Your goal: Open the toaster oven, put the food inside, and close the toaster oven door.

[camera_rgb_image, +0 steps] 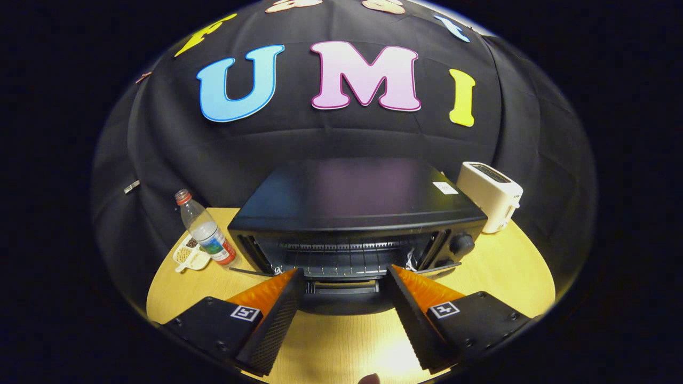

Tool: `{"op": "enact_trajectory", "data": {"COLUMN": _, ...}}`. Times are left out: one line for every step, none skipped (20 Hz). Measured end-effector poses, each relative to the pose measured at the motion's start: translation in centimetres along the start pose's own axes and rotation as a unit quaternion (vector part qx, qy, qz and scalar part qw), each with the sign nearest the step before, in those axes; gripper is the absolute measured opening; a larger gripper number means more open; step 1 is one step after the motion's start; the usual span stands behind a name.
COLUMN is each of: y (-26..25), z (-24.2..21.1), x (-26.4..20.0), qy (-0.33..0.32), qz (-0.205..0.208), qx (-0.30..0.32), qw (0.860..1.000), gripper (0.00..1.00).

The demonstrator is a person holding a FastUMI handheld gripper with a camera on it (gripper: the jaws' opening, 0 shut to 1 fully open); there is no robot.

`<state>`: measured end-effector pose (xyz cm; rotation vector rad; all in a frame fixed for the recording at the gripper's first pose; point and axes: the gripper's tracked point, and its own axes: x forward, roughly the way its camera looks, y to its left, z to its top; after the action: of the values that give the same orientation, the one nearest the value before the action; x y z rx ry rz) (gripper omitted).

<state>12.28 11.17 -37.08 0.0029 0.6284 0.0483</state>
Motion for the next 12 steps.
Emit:
{"op": "enact_trajectory", "data": {"y": -0.1, "z": -0.8, "x": -0.5, "qy": 0.005, "qz": 0.000, "qx": 0.003, "qw": 1.000, "gripper": 0.99}}
{"op": "enact_trajectory", "data": {"y": -0.1, "z": -1.8, "x": -0.9, "qy": 0.013, "qz": 0.000, "qx": 0.008, "qw": 1.000, "gripper": 0.99}}
{"op": "enact_trajectory", "data": {"y": -0.2, "z": -2.6, "x": -1.3, "qy": 0.017, "qz": 0.000, "qx": 0.011, "qw": 1.000, "gripper": 0.99}}
{"op": "enact_trajectory", "data": {"y": -0.3, "z": -3.6, "x": -1.6, "qy": 0.024, "qz": 0.000, "qx": 0.011, "qw": 1.000, "gripper": 0.99}}
{"op": "enact_trajectory", "data": {"y": -0.4, "z": -4.4, "x": -1.9, "qy": 0.031, "qz": 0.000, "qx": 0.009, "qw": 0.999, "gripper": 0.99}}
{"op": "enact_trajectory", "data": {"y": -0.4, "z": -5.6, "x": -2.2, "qy": 0.041, "qz": 0.000, "qx": 0.006, "qw": 0.999, "gripper": 0.99}}
{"op": "enact_trajectory", "data": {"y": -0.5, "z": -6.8, "x": -2.4, "qy": 0.054, "qz": 0.000, "qx": 0.003, "qw": 0.999, "gripper": 0.99}}
{"op": "enact_trajectory", "data": {"y": -0.5, "z": -8.1, "x": -2.6, "qy": 0.072, "qz": 0.002, "qx": 0.002, "qw": 0.997, "gripper": 0.98}}
{"op": "enact_trajectory", "data": {"y": -0.4, "z": -9.5, "x": -2.6, "qy": 0.090, "qz": 0.006, "qx": 0.004, "qw": 0.996, "gripper": 0.99}}
{"op": "enact_trajectory", "data": {"y": -0.3, "z": -10.7, "x": -2.8, "qy": 0.107, "qz": 0.009, "qx": 0.006, "qw": 0.994, "gripper": 0.99}}
{"op": "enact_trajectory", "data": {"y": -0.3, "z": -11.6, "x": -3.1, "qy": 0.121, "qz": 0.012, "qx": 0.007, "qw": 0.993, "gripper": 0.99}}
{"op": "enact_trajectory", "data": {"y": -0.3, "z": -12.1, "x": -3.2, "qy": 0.127, "qz": 0.015, "qx": 0.008, "qw": 0.992, "gripper": 0.99}}
